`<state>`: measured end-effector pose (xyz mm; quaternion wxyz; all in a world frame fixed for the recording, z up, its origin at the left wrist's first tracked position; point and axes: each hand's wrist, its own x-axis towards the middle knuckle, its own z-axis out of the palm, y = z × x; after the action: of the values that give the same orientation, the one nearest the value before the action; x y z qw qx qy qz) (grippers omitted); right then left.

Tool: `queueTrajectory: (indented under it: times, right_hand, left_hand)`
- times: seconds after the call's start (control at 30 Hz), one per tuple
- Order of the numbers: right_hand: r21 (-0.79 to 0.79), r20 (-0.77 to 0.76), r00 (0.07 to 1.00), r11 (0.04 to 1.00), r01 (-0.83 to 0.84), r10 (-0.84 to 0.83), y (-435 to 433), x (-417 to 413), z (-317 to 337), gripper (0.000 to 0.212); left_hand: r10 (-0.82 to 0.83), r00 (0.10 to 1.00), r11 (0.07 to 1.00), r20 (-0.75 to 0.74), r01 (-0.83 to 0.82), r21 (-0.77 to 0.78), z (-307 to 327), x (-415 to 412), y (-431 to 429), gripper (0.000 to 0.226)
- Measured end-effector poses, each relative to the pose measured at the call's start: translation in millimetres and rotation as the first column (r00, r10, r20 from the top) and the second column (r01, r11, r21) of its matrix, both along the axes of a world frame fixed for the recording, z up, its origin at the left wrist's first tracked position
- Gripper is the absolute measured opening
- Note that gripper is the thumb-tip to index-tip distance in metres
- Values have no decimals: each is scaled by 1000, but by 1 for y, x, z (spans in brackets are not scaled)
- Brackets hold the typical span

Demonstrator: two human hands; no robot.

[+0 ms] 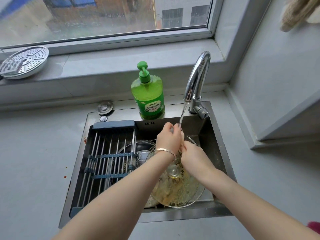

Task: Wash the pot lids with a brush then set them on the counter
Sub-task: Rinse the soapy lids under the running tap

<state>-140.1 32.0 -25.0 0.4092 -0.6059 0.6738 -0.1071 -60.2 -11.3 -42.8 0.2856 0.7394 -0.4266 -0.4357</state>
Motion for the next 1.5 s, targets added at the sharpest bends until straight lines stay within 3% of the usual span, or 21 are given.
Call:
queueTrajectory:
  times: [0.2,0.4,0.47,0.57,0.67,0.73,0.8,0.9,1.0,1.17,1.23,1.33,1.4,1.5]
  right_hand:
    - [-31,-175,982,996,-78,72,-4,-2,-3,19]
    - [-27,-87,996,999,17,-19,-4,-2,-14,24]
    - [-21,3,998,998,67,-67,-4,-2,-21,24]
    - [-21,147,983,994,110,-106,-5,-3,-26,24]
    - [65,299,945,991,119,-133,-2,0,-22,28]
    - [146,334,929,982,116,-159,-1,4,-17,29]
    - [225,315,931,968,115,-184,-3,7,-14,23]
    - [315,284,941,945,90,-184,-9,4,-11,26]
    - [202,198,980,979,-26,-15,-17,-1,-11,24]
    - [77,-44,974,973,-218,222,-33,-6,-13,23]
    - [65,-125,949,957,-283,289,-37,-8,-18,25]
    - [88,-210,902,926,-367,377,-39,-12,-33,24]
    - [127,-234,924,952,-280,303,-40,-23,-50,28]
    - [123,-273,961,992,-10,44,-39,-47,-87,26]
  left_hand:
    - [236,967,949,-97,-208,235,7,-4,-19,34]
    - [523,781,839,-342,-400,369,0,-4,-16,35]
    - [482,774,871,-410,-372,321,2,1,-9,35]
    - [331,825,943,-457,-312,119,-8,13,0,37]
    - [75,951,993,-299,-98,-65,-14,18,7,48]
    - [-55,981,979,-186,16,-201,-13,14,10,48]
    - [-174,985,932,-13,161,-325,-10,11,10,38]
    - [-338,900,820,276,425,-383,-10,15,2,28]
    - [-374,780,785,501,554,-277,-11,18,-10,27]
    - [-394,641,875,659,481,54,-5,17,-25,32]
    - [-407,678,900,612,411,143,-13,19,-26,35]
    - [-378,815,922,439,291,254,-27,29,-17,57]
    - [-394,855,892,338,267,365,-35,37,-6,58]
    - [-345,901,876,262,209,435,-53,56,11,49]
